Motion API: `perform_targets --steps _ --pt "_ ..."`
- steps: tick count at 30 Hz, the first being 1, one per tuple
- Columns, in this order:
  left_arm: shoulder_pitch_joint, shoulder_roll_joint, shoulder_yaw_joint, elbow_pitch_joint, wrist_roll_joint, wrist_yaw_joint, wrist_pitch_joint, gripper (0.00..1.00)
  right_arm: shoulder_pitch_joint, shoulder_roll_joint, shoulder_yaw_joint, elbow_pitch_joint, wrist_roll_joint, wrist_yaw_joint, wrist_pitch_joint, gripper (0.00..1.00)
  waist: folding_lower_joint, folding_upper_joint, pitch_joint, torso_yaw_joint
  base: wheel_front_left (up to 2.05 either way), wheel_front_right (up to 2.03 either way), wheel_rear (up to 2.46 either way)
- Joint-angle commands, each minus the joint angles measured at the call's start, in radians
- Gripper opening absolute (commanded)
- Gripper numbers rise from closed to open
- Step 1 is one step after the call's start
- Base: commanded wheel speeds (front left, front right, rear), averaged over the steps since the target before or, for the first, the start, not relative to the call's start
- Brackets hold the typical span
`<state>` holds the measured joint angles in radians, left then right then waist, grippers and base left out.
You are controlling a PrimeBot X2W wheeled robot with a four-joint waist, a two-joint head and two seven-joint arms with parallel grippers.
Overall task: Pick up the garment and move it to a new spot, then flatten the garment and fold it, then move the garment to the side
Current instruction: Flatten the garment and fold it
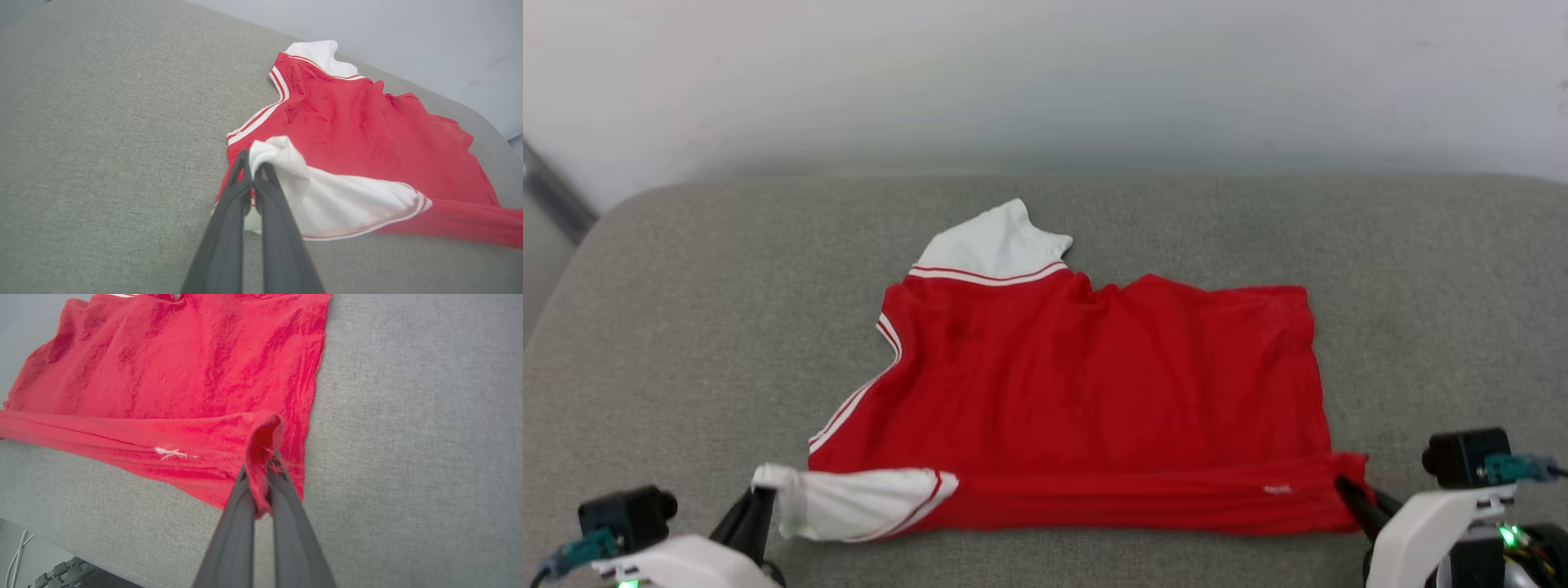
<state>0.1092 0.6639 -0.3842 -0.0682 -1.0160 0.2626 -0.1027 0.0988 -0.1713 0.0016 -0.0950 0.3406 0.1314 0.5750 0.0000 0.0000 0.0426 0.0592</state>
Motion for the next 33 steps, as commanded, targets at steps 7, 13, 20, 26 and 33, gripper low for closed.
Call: perform_targets --steps 7,13,20,26,33 --pt "-0.208 -0.04 -0.011 0.122 0.021 -0.083 -0.004 0.0 -0.189 0.005 0.019 0.113 -0.004 -0.001 -0.053 0.0 0.0 0.0 0.145 -0.021 0.0 0.0 0.0" --pt "-0.321 -0.077 -0.061 0.225 0.039 -0.133 0.031 0.0 -0.279 -0.003 0.05 0.208 0.007 -0.001 -0.075 0.0 0.0 0.0 0.202 -0.024 0.0 0.0 0.0" --pt "-0.385 -0.118 -0.106 0.337 0.02 -0.193 0.085 0.0 -0.311 0.002 0.08 0.314 0.022 -0.001 -0.086 0.11 0.0 0.0 0.218 -0.022 0.0 0.0 0.0" --pt "-0.419 -0.139 -0.1 0.416 0.01 -0.212 0.07 0.81 -0.307 -0.002 0.083 0.358 0.021 -0.001 -0.179 1.0 0.0 0.0 0.189 -0.02 0.0 0.0 0.0" --pt "-0.394 -0.092 -0.067 0.428 0.02 -0.179 0.045 1.0 -0.272 0.027 0.073 0.306 -0.001 -0.001 -0.399 1.0 0.0 0.0 0.108 -0.03 0.0 0.0 0.0"
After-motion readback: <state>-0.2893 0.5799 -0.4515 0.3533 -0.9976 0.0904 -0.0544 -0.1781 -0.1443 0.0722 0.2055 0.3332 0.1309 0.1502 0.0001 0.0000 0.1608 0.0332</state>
